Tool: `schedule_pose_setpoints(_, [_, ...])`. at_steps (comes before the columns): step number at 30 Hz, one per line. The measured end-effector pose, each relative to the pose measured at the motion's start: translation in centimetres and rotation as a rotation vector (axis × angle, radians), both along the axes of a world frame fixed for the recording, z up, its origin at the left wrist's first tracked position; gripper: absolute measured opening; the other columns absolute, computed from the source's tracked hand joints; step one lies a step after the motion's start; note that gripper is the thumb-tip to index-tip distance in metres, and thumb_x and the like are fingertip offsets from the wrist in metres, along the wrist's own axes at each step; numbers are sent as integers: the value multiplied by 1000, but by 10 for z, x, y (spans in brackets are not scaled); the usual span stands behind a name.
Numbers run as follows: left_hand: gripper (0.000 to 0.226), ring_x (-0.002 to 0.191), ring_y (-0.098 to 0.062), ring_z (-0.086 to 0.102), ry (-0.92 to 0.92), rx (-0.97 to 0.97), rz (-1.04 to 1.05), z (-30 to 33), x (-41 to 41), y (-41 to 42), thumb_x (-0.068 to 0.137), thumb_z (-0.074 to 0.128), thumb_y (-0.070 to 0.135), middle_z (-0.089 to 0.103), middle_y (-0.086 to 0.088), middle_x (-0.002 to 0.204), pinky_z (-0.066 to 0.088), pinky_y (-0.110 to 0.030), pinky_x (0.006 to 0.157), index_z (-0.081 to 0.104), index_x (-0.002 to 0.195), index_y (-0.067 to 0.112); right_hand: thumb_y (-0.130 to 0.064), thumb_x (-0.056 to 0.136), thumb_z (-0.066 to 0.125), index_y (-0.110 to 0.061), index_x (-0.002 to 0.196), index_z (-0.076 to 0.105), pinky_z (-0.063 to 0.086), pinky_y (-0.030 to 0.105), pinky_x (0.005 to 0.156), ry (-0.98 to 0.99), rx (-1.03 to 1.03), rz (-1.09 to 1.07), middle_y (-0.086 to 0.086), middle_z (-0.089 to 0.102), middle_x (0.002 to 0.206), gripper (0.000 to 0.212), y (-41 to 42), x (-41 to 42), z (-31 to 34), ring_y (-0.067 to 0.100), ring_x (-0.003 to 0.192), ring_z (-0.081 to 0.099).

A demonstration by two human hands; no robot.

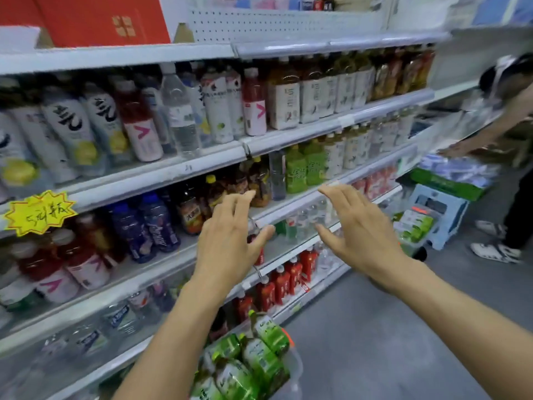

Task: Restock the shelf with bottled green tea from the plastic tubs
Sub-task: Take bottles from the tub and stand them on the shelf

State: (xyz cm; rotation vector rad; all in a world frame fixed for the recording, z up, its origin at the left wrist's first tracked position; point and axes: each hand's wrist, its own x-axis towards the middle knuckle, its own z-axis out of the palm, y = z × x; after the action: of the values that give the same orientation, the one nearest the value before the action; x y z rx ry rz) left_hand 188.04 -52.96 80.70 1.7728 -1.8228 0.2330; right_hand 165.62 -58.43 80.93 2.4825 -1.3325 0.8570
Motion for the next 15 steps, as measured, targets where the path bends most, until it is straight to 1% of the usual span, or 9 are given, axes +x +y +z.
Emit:
schedule_pose_setpoints(2, [71,125,-22,48,-11,45,-38,-9,-27,-25,95,54,54,42,0,141,49,-39,91,31,153,21,-31,85,70,-11,139,48,53,42,77,7,46,-35,10,55,130,62,-18,-29,-10,33,113,56])
schedule_pose_setpoints(5, [70,128,-21,46,-7,124,-87,-25,-63,-69,97,50,57,40,2,143,50,-37,88,27,154,24,-33,90,65,-16,145,40,41,34,72,-5,116,-127,7,49,136,63,-51,-70,-26,29,118,51])
schedule_pose_setpoints(6, [70,128,-20,46,-1,150,-106,-32,-75,-85,97,50,57,39,2,143,50,-37,86,27,154,24,-34,90,63,-17,146,39,40,33,72,-12,147,-154,6,47,136,63,-64,-84,-33,28,118,51])
schedule_pose_setpoints(8, [70,129,-21,47,14,200,-149,-46,-101,-120,96,51,57,39,2,144,49,-38,88,27,153,25,-37,91,61,-20,146,36,46,36,74,-10,213,-207,4,45,135,62,-92,-112,-46,27,120,49])
schedule_pose_setpoints(10, [71,132,-22,45,37,258,-180,-61,-127,-160,96,51,58,39,2,146,49,-41,94,27,153,25,-40,93,58,-22,146,36,49,40,79,7,286,-270,2,43,136,60,-126,-140,-59,26,122,47])
schedule_pose_setpoints(13, [73,135,-22,43,78,351,-241,-81,-169,-229,95,51,60,39,2,148,48,-46,99,26,154,25,-41,94,56,-23,143,39,45,38,78,21,384,-346,0,41,137,55,-186,-186,-77,25,124,46])
schedule_pose_setpoints(15, [73,135,-25,44,120,410,-284,-91,-197,-277,95,55,56,39,-1,148,45,-45,102,27,154,24,-41,95,56,-24,142,39,44,37,77,25,454,-392,0,41,139,53,-229,-217,-87,25,125,46])
